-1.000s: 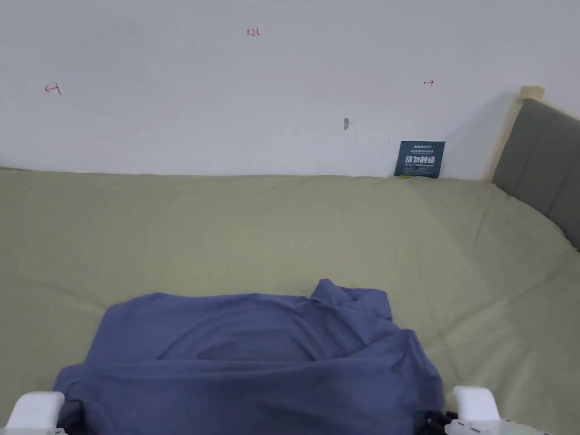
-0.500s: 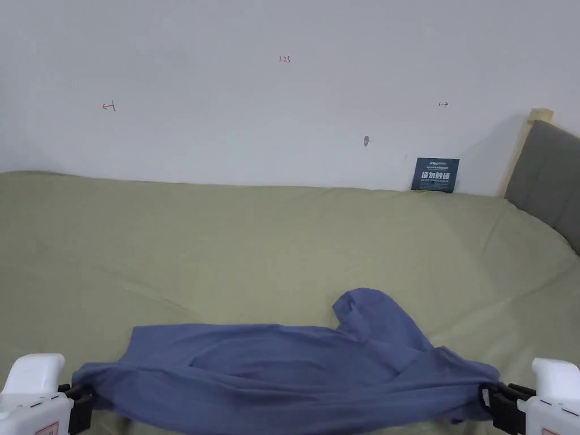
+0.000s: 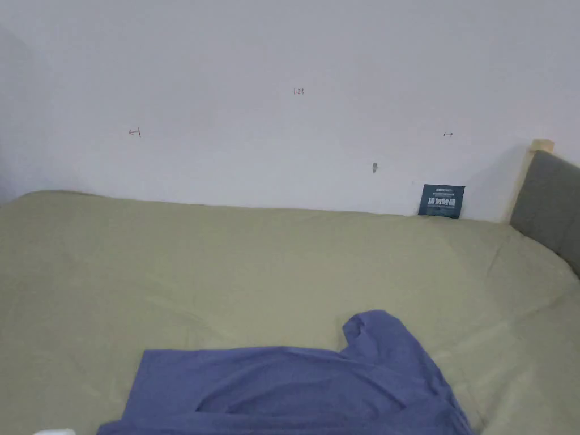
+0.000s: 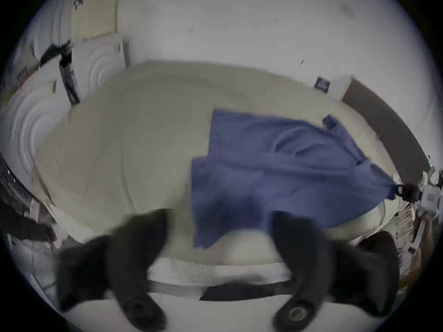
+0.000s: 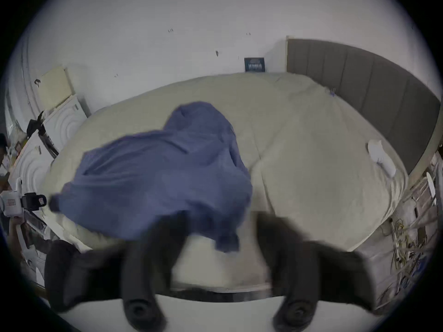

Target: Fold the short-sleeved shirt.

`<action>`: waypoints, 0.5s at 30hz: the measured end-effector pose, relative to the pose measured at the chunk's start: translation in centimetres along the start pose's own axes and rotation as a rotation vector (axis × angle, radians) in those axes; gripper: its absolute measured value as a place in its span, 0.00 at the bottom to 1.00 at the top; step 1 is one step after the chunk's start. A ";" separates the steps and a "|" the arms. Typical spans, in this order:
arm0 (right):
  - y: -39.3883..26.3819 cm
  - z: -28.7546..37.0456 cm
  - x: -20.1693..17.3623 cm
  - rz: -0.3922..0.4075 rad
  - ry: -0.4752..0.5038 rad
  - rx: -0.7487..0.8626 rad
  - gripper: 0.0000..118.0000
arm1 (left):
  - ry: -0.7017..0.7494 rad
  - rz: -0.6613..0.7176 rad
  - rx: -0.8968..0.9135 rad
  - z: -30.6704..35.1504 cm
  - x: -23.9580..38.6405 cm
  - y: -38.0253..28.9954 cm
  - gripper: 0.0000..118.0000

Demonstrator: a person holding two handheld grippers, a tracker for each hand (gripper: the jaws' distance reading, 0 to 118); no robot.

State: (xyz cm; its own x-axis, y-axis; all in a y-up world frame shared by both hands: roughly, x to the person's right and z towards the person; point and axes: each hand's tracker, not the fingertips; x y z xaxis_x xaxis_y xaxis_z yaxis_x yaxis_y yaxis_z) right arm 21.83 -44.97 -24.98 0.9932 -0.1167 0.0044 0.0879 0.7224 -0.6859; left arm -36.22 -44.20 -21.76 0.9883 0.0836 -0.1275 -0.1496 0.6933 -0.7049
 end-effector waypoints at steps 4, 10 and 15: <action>3.9 5.8 -3.7 0.068 0.023 0.346 0.65 | -0.023 -0.067 0.373 7.3 4.3 3.1 0.93; 5.4 9.5 -8.4 0.134 -0.001 0.743 0.62 | 0.070 -0.114 0.710 9.9 8.1 4.5 0.88; 5.5 7.9 -9.8 0.178 -0.005 0.725 0.06 | 0.122 -0.137 0.686 7.8 8.8 5.3 0.00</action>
State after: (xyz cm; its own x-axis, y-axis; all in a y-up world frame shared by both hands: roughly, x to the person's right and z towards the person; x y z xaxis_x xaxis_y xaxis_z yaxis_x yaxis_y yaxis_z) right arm 13.24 -34.49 -23.05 0.9973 0.0457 -0.0572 -0.0472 0.9986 -0.0248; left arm -28.06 -34.18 -21.17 0.9806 -0.0890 -0.1747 0.0672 0.9896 -0.1270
